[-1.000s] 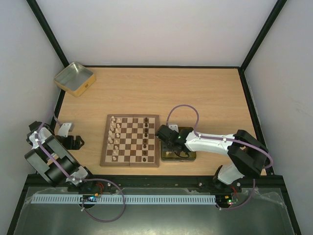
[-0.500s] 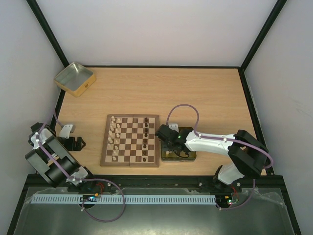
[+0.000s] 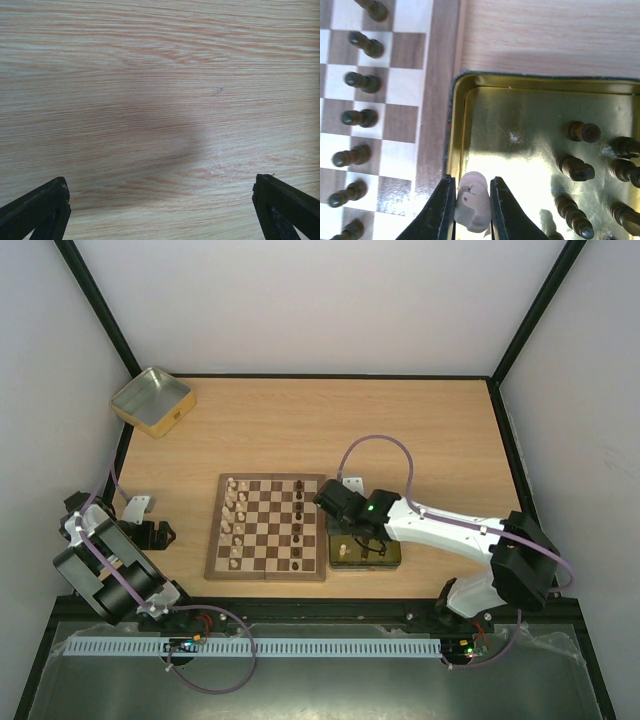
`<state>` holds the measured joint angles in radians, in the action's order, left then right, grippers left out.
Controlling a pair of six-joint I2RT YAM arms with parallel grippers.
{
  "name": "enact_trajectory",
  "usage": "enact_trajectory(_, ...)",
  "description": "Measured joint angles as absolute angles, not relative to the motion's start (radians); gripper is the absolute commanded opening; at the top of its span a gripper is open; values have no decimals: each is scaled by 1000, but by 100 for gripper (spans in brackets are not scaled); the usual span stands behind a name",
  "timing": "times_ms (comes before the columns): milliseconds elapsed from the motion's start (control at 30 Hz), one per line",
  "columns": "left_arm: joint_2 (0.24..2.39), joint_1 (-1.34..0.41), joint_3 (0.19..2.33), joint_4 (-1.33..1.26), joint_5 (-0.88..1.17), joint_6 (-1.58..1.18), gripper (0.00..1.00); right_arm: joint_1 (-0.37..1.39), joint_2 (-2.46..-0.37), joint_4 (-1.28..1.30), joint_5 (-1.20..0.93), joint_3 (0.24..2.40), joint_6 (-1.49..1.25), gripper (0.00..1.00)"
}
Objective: Set up the chess pieces on the board
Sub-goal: Place the chess piece on the chessboard.
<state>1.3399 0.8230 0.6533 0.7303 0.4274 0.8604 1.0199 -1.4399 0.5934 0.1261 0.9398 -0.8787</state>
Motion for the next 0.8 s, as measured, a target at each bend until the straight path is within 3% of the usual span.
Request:
enact_trajectory(333,1340,823,633,722,428,860,99,1154,-1484,698,190,1122,-884,10)
enact_trajectory(800,1359,864,629,707,447,883,99,1336,-1912,689,149,1588,-840,10)
